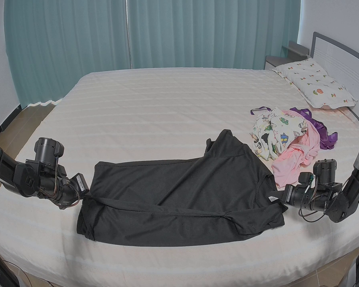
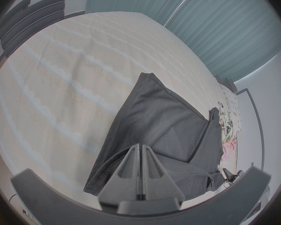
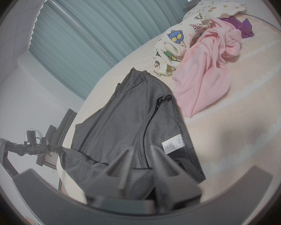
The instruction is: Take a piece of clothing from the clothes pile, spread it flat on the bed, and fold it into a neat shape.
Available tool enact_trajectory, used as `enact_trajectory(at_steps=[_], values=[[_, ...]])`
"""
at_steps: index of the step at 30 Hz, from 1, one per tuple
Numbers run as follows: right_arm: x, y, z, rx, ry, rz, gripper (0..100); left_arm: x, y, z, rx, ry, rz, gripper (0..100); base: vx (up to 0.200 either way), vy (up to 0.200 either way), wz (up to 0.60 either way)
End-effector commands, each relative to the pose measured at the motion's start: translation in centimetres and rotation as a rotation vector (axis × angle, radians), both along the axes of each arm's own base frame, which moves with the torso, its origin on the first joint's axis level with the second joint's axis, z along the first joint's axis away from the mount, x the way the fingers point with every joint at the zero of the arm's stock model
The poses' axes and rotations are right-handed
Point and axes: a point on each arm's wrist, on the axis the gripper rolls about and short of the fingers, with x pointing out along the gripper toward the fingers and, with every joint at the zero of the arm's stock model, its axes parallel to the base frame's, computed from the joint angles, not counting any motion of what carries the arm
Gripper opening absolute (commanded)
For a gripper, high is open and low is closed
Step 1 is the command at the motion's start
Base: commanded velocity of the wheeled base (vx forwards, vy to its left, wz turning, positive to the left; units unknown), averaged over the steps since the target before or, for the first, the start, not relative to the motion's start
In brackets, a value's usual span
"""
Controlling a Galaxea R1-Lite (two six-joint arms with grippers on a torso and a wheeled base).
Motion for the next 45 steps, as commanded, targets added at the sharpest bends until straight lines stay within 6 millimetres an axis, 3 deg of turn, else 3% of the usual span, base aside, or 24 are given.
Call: enact_trajectory(at_steps=[1, 11, 19, 31, 36, 37, 45], values=[[-0.2, 0.0, 0.6, 0.01, -0.013, 0.008, 100, 0.0, 0.0, 0.0, 0.0, -0.001, 0.0, 0, 0.0, 0.0, 0.0], [-2.0, -0.1, 1.0, 0.049, 0.023, 0.035, 100, 0.0, 0.0, 0.0, -0.001, 0.0, -0.001, 0, 0.0, 0.0, 0.0], [-4.4, 0.0, 2.7, 0.118, 0.032, -0.013, 100, 0.0, 0.0, 0.0, -0.001, -0.001, -0.001, 0, 0.0, 0.0, 0.0], [-3.1, 0.7, 0.9, 0.093, 0.082, -0.018, 100, 0.1, 0.0, -0.1, -0.001, 0.002, 0.0, 0, 0.0, 0.0, 0.0], [-3.4, 1.4, 0.6, 0.086, 0.103, 0.004, 100, 0.1, 0.1, -0.1, -0.001, 0.002, 0.002, 0, 0.0, 0.0, 0.0], [-3.4, 1.6, 0.5, 0.084, 0.109, 0.009, 0, 0.1, 0.1, -0.2, -0.001, 0.004, 0.002, 0, 0.0, 0.0, 0.0], [-3.8, 1.7, 0.3, 0.052, 0.144, -0.019, 0, 0.1, 0.1, -0.2, -0.001, 0.007, 0.002, 0, 0.0, 0.0, 0.0]])
